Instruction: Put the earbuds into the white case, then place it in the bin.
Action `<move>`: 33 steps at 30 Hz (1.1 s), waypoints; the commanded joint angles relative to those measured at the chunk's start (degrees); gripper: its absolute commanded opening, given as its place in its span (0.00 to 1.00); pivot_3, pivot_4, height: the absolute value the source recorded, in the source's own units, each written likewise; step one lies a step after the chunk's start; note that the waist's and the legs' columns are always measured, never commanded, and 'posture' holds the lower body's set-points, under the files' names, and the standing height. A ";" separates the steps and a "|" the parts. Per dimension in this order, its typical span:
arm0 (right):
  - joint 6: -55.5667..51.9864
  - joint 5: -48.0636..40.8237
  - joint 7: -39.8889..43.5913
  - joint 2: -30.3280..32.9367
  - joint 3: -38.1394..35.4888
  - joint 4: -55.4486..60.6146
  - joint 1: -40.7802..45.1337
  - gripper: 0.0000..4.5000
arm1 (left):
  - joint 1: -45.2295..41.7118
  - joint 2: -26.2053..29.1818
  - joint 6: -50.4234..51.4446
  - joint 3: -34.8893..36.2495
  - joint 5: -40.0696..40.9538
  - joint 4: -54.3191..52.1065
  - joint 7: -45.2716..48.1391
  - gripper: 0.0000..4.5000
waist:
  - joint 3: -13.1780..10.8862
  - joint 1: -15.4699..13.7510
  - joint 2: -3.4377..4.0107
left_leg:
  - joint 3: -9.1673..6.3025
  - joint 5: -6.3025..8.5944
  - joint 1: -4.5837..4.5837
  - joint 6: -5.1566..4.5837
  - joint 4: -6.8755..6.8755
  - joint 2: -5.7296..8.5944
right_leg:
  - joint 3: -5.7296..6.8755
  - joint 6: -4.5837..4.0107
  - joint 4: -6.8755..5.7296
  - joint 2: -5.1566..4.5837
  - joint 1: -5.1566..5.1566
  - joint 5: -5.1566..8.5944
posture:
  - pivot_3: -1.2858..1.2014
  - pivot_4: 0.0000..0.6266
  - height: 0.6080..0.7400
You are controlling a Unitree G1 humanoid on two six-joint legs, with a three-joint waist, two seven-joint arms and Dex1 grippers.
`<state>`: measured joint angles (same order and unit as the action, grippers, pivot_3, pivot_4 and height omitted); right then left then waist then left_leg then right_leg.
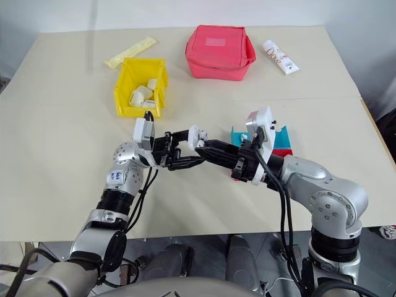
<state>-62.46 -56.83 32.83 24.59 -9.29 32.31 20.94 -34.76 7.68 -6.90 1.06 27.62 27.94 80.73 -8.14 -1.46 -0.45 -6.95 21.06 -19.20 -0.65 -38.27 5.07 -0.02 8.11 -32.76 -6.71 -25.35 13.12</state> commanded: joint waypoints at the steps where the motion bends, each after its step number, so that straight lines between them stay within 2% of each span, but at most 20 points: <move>1: -2.70 0.96 -3.63 1.49 1.02 -4.51 -0.82 0.11 | -0.87 -1.27 -1.91 -0.05 2.98 -6.66 1.54 0.62 | 0.00 -0.01 0.00 | 0.00 0.00 0.00 0.00 0.00 0.00 | 0.00 0.00 0.00 0.00 0.00 0.00 | 0.52 0.24 1.00; 17: -6.01 -2.88 -8.34 3.09 2.28 -5.19 -1.20 0.11 | -0.69 -2.42 -5.18 -0.31 1.90 -6.45 0.97 0.62 | 0.00 -0.05 0.00 | 0.00 0.00 -0.01 -0.01 0.00 -0.02 | 0.00 0.00 0.04 -0.01 0.01 0.00 | 0.52 0.24 1.00; 32: -4.48 -6.21 -10.51 4.28 3.24 -2.45 0.23 0.11 | 1.18 -2.02 -3.02 -1.84 1.68 -7.81 0.81 0.62 | 0.00 -0.06 0.00 | 0.00 0.01 -0.01 -0.01 0.01 -0.03 | 0.01 0.01 0.07 0.00 0.03 0.00 | 0.52 0.24 1.00; 33: -4.35 -6.16 -10.61 4.33 3.36 -2.56 0.36 0.19 | 1.23 -2.03 -2.96 -1.88 1.65 -7.90 0.78 0.62 | 0.00 -0.06 0.00 | 0.00 0.01 -0.01 -0.01 0.01 -0.03 | 0.01 0.00 0.07 0.00 0.02 0.00 | 0.52 0.24 1.00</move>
<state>-65.14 -64.76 25.39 27.90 -7.31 31.43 21.85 -32.19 7.37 -9.23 0.41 26.41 27.02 80.19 -8.14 -1.52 -0.45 -6.96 21.07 -19.21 -0.66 -38.26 5.04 -0.01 8.12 -32.68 -6.71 -25.33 13.11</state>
